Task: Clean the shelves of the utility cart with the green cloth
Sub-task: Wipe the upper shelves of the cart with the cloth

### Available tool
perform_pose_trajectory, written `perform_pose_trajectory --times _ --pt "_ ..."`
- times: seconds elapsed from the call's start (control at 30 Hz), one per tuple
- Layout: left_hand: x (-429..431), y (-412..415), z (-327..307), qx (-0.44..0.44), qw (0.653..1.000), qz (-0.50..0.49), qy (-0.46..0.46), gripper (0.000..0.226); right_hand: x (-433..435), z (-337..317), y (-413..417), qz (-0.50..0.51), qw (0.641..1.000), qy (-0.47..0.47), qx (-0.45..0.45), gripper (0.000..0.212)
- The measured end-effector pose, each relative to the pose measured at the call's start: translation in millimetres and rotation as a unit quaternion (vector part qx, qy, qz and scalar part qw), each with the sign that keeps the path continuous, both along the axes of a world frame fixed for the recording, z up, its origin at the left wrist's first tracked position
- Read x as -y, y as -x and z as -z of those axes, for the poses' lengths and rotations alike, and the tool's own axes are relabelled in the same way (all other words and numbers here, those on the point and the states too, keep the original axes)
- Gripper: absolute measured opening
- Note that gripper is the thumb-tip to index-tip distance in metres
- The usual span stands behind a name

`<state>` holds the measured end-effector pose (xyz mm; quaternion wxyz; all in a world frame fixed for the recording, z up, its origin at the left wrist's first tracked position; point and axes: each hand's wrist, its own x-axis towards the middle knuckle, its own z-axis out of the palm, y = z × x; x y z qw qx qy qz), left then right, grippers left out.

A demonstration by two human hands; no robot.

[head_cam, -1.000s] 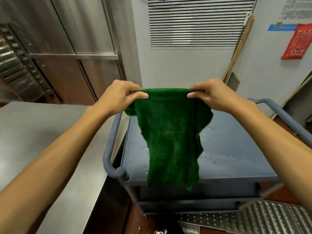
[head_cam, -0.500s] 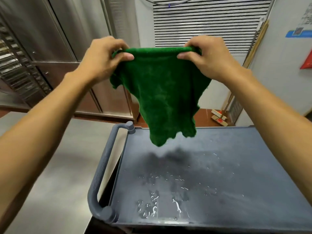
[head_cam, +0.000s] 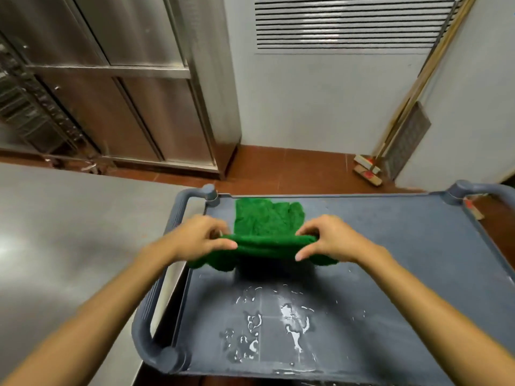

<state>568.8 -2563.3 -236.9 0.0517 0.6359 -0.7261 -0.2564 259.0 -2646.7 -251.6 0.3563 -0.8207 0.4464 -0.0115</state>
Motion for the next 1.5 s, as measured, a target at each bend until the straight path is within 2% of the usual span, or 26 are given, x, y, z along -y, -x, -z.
perform_pose_trajectory --times 0.07,0.17,0.23,0.37,0.43,0.53,0.63,0.67,0.73,0.83,0.9,0.93,0.97,1.07,1.13,1.2,1.3,1.33,1.43,1.5 --pt "-8.0 0.6 27.7 0.001 0.998 0.013 -0.065 0.042 -9.7 36.2 3.9 -0.041 0.994 -0.073 -0.068 0.063" --pt "-6.4 -1.1 51.9 0.028 0.995 0.023 -0.091 0.057 -10.2 58.6 6.1 -0.082 0.982 -0.129 -0.115 0.041" --pt "5.2 -4.4 61.7 0.029 0.997 0.007 -0.075 0.051 1.3 59.3 2.4 -0.087 0.982 -0.131 -0.107 0.039" --pt "49.4 -9.3 68.5 0.052 0.997 -0.049 0.005 0.041 51.2 60.7 -14.3 -0.014 0.999 -0.038 -0.025 0.026" --pt "72.6 -9.8 71.5 0.066 0.991 -0.096 0.068 0.045 82.2 69.2 -24.3 0.061 0.998 0.021 0.027 0.032" --pt "97.2 -10.6 84.0 0.055 0.961 -0.211 0.170 0.058 110.2 84.4 -38.3 0.143 0.979 0.140 0.044 0.048" --pt "103.2 -9.3 105.2 0.028 0.935 -0.281 0.213 0.044 109.9 105.9 -41.6 0.169 0.964 0.193 0.065 0.054" --pt "99.7 -8.8 116.1 0.029 0.941 -0.260 0.214 0.036 105.6 116.5 -39.2 0.139 0.967 0.201 0.065 0.049" --pt "85.2 -6.3 141.4 0.039 0.968 -0.147 0.199 0.031 93.2 137.9 -31.9 0.040 0.986 0.156 0.033 0.038" --pt "59.3 2.0 177.6 0.054 0.994 0.026 0.096 0.061 68.6 169.4 -24.8 -0.091 0.989 0.087 -0.077 0.061" --pt "50.9 7.0 194.9 0.088 0.992 0.075 0.041 0.080 55.9 189.3 -22.9 -0.096 0.987 0.098 -0.087 0.072" --pt "49.5 8.7 199.9 0.105 0.990 0.086 0.035 0.080 52.0 197.0 -22.1 -0.090 0.986 0.113 -0.079 0.072" --pt "49.8 9.8 203.5 0.117 0.988 0.088 0.046 0.072 49.0 203.2 -21.2 -0.085 0.985 0.130 -0.071 0.068" --pt "53.7 12.3 207.8 0.113 0.986 0.060 0.108 0.031 42.5 215.8 -19.5 -0.075 0.978 0.189 -0.049 0.047" --pt "56.4 14.8 204.6 0.102 0.987 0.031 0.120 0.015 39.6 219.4 -21.4 -0.056 0.976 0.207 -0.032 0.038" --pt "57.8 19.6 199.6 0.079 0.992 -0.020 0.095 0.014 37.8 217.2 -22.3 -0.039 0.977 0.207 -0.024 0.035" --pt "57.7 24.8 192.8 0.047 0.992 -0.109 0.045 0.020 28.9 212.1 -16.9 -0.062 0.979 0.185 -0.063 0.068" --pt "56.8 24.7 191.1 0.047 0.991 -0.118 0.035 0.021 25.8 211.5 -14.8 -0.068 0.979 0.180 -0.073 0.072" --pt "52.4 19.3 186.3 0.048 0.992 -0.119 0.020 0.022 22.7 207.3 -16.5 -0.058 0.977 0.185 -0.086 0.056" --pt "48.3 16.0 184.9 0.058 0.992 -0.109 0.016 0.022 22.8 202.0 -22.5 -0.043 0.978 0.180 -0.096 0.056"
